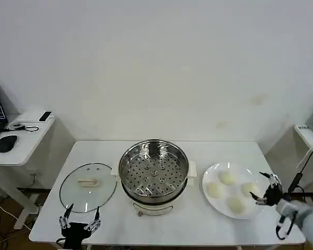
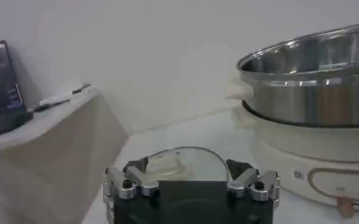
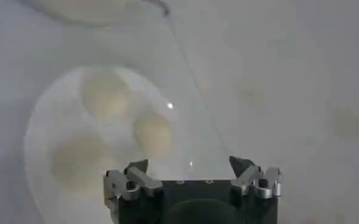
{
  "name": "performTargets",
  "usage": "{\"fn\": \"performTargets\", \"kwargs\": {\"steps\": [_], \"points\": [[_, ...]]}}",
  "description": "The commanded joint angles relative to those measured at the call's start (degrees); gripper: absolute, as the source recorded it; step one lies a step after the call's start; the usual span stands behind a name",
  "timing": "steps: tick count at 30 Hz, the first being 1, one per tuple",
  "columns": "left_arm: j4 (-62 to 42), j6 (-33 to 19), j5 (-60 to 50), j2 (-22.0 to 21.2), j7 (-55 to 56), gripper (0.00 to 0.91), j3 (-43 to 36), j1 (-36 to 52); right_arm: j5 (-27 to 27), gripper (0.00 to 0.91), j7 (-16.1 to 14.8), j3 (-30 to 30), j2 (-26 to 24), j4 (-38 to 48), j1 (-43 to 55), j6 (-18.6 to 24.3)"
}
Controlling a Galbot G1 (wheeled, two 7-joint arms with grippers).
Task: Take steamed baozi put them in steamer then cover it.
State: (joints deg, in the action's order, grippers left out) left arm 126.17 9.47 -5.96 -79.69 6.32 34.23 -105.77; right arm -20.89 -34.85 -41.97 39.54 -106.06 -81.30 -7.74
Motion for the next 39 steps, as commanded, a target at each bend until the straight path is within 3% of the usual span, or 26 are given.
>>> {"fn": "performTargets", "kwargs": {"steps": [1, 5, 8, 16, 19, 25, 37, 39], "points": [[1.32, -0.21, -3.88, -0.47, -0.03, 0.907, 0.14, -0.18, -8.11, 0.907, -15.5, 20.9, -13.27, 12.81, 27.34, 1.64], [0.66, 0.02, -2.07, -1.03, 0.04, 0.907, 0.34, 0.44, -4.83, 0.907, -19.17, 40.36, -12.94, 20.97, 45.19, 3.56], [-0.17, -0.03, -1.62, -1.53, 0.39, 0.907, 1.0, 1.09, -5.46, 0.907, -21.41, 49.01, -10.67, 25.74, 53.0, 5.73], [-2.29, 0.2, -1.42, -1.16, -0.44, 0.907, 1.57, 2.64, -3.08, 0.907, -25.34, 63.5, -4.19, 34.62, 65.87, 8.49], [-2.7, 1.21, -1.55, -0.82, -1.08, 0.907, 1.45, 3.83, -3.51, 0.907, -25.06, 67.49, -2.05, 36.95, 68.05, 8.78], [-2.84, 2.14, -1.25, -0.09, -1.76, 0.907, 1.68, 4.88, -1.09, 0.907, -25.02, 69.62, 2.28, 40.13, 69.96, 7.5], [-4.13, 2.41, -0.92, 0.83, -2.11, 0.907, 2.3, 5.5, 2.79, 0.907, -24.96, 72.48, 3.19, 40.09, 69.74, 1.33], [-4.13, 2.4, -0.85, 0.89, -2.13, 0.907, 2.38, 5.56, 2.96, 0.846, -24.61, 72.77, 3.37, 40.3, 69.73, 0.67]]}}
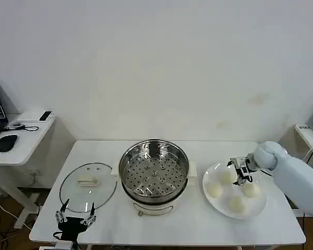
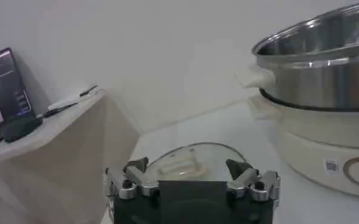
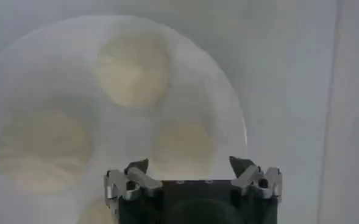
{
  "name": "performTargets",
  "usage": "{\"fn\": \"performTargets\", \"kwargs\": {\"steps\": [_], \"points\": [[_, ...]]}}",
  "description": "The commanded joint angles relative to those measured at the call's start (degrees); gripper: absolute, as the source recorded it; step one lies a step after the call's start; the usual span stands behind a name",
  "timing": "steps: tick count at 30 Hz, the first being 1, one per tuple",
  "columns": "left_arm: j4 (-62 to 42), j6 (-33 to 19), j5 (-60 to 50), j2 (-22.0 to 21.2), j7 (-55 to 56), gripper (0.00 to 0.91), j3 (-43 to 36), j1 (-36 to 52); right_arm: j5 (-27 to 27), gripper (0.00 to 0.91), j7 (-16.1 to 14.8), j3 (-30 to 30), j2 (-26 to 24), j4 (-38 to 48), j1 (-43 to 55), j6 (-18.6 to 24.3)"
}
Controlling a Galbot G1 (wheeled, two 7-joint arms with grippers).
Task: Take steamed baozi put them in steamer then cover it.
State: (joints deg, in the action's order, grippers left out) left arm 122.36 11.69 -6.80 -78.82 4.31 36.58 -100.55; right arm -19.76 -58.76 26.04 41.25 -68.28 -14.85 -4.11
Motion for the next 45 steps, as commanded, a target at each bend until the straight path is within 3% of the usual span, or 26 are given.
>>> {"fn": "performTargets", "kwargs": {"steps": [1, 7, 11, 15, 27, 36, 41, 45], "points": [[-0.34, 0.19, 0.04, 0.01, -0.13, 0.907, 0.07, 0.33, 1.68, 0.836, -0.5, 4.76, 1.84, 2.7, 3.27, -3.34], [-0.37, 0.16, 0.05, -0.06, -0.11, 0.907, 0.11, 0.18, 1.51, 0.766, -0.27, 5.13, 2.28, 3.56, 3.32, -4.66], [-0.55, 0.1, 0.05, -0.12, -0.09, 0.907, 0.08, 0.23, 1.54, 0.655, -0.33, 5.33, 2.32, 3.82, 2.96, -4.9], [-0.87, 0.09, 0.01, -0.25, -0.02, 0.907, -0.04, 0.51, 1.88, 0.605, -0.33, 5.52, 1.98, 3.49, 2.69, -5.1], [-1.12, 0.03, 0.08, -0.09, 0.0, 0.907, -0.23, 0.54, 3.15, 0.595, -0.79, 6.65, -0.1, 1.84, 4.87, -3.38], [-2.46, -0.98, 0.56, 0.22, 0.16, 0.907, -0.38, 0.72, 12.35, 0.595, 0.45, 13.7, -6.2, -5.84, 18.68, -1.45], [-1.61, -0.67, 0.64, 0.4, 0.22, 0.907, -0.38, 0.41, 17.23, 0.595, 0.8, 18.82, -5.37, -7.35, 28.67, -1.52], [-0.86, -0.37, 1.02, 0.58, 0.17, 0.907, -0.14, 0.42, 22.63, 0.595, 1.27, 25.73, -1.9, -7.23, 37.56, -0.95]]}}
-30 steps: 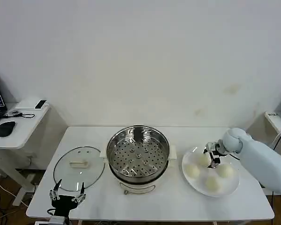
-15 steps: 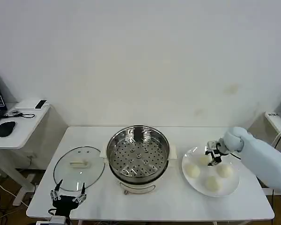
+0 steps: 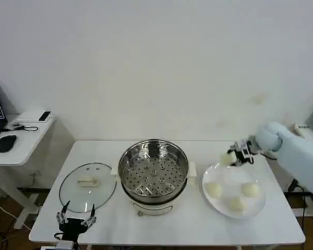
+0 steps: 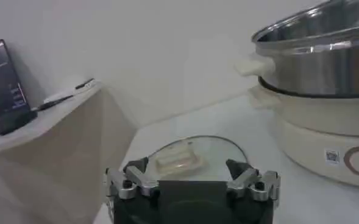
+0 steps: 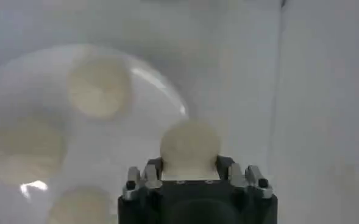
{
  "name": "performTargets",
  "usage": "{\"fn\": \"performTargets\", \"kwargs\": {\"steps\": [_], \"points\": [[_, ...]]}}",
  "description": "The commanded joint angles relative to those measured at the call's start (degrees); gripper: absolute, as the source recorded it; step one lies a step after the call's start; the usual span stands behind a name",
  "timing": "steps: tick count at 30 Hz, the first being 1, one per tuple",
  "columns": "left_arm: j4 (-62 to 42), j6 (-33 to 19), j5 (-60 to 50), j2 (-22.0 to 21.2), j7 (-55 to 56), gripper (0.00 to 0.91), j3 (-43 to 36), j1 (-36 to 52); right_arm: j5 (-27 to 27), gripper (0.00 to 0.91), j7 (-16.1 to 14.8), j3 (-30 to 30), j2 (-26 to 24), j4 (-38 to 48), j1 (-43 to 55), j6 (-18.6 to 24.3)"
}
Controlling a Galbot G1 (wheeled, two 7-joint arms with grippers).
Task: Take steamed baozi put them in steamer then cover it.
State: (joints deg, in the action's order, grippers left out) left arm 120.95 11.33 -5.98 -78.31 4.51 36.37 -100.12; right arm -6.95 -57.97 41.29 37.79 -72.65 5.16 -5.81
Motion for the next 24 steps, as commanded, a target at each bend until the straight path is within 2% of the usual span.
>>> {"fn": "performTargets", "kwargs": {"steps": [1, 7, 10, 13, 18, 24], "points": [[0.57, 0.11, 0.33, 0.12, -0.01, 0.907, 0.16, 0.14, 10.93, 0.584, 0.55, 12.28, 2.32, -2.9, 19.18, 1.07], [0.17, 0.27, 0.68, 0.21, -0.1, 0.907, 0.75, 0.91, 16.51, 0.584, 1.3, 20.39, 9.31, -4.16, 28.56, 2.23], [0.0, 0.28, 0.66, 0.28, -0.11, 0.907, 0.84, 0.99, 17.29, 0.584, 3.35, 23.78, 12.84, -4.26, 30.04, 5.44], [0.73, 0.37, 0.59, -0.02, -0.06, 0.907, 1.53, 0.81, 16.45, 0.584, 4.88, 28.97, 15.59, -5.46, 31.13, 8.8], [1.32, 0.56, 0.9, 0.15, -0.24, 0.907, 2.62, 0.4, 13.6, 0.584, 5.41, 30.61, 19.89, -5.75, 31.08, 13.2], [1.09, 0.78, 1.1, 0.01, -0.26, 0.907, 3.45, 0.67, 13.21, 0.595, 5.86, 34.43, 26.02, -5.92, 30.42, 16.4]]}}
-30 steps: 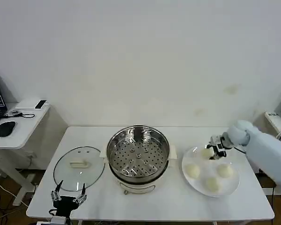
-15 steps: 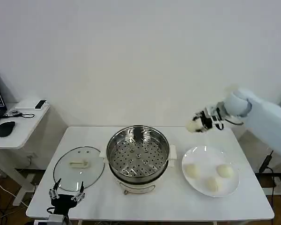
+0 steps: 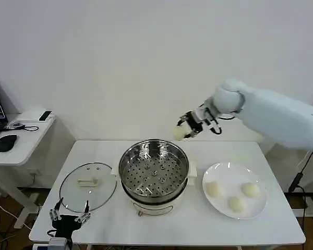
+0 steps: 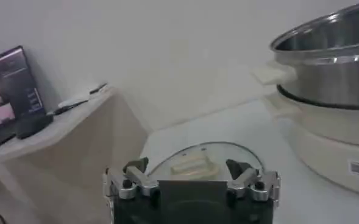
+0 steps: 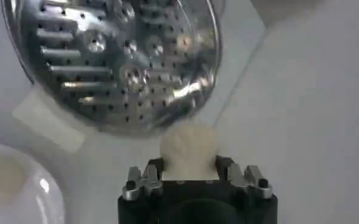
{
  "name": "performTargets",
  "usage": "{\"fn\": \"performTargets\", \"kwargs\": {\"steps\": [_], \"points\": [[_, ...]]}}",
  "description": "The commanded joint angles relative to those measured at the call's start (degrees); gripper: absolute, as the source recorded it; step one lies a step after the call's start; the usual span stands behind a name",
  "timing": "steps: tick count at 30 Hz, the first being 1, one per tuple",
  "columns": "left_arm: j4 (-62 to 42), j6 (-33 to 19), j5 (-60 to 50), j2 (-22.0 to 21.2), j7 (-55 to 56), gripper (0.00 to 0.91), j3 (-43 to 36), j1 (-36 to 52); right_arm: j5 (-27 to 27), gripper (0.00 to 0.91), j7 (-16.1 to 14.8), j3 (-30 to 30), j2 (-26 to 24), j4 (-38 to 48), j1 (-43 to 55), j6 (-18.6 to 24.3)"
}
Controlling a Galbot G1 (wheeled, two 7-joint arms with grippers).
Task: Take steamed baozi put them in steamer then cover it.
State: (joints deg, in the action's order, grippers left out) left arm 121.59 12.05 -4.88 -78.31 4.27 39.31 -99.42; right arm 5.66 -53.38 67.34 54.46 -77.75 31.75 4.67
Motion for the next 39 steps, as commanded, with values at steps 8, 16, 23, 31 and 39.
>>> {"fn": "performTargets", "kwargs": {"steps": [8, 16, 23, 31, 39], "points": [[1.68, 0.39, 0.17, 0.09, -0.18, 0.907, 1.76, -0.99, -6.87, 0.595, 1.79, 9.67, 14.0, 2.47, 0.18, 11.12], [1.42, 0.13, 0.6, -0.07, -0.21, 0.907, 3.15, -1.16, -15.4, 0.595, 2.46, 8.77, 16.7, 9.15, -3.12, 18.04], [1.64, 0.19, 0.65, -0.36, -0.2, 0.907, 3.52, -1.36, -20.44, 0.595, 3.69, 7.31, 18.7, 13.74, -5.4, 21.04], [1.02, 0.12, 0.52, -0.56, -0.13, 0.907, 3.21, -0.95, -20.08, 0.736, 3.97, 7.38, 19.97, 15.31, -5.93, 21.7], [1.65, 0.07, 0.53, -0.48, -0.16, 0.907, 3.41, -1.53, -18.65, 0.907, 5.64, 7.13, 19.69, 13.67, -4.54, 21.98]]}}
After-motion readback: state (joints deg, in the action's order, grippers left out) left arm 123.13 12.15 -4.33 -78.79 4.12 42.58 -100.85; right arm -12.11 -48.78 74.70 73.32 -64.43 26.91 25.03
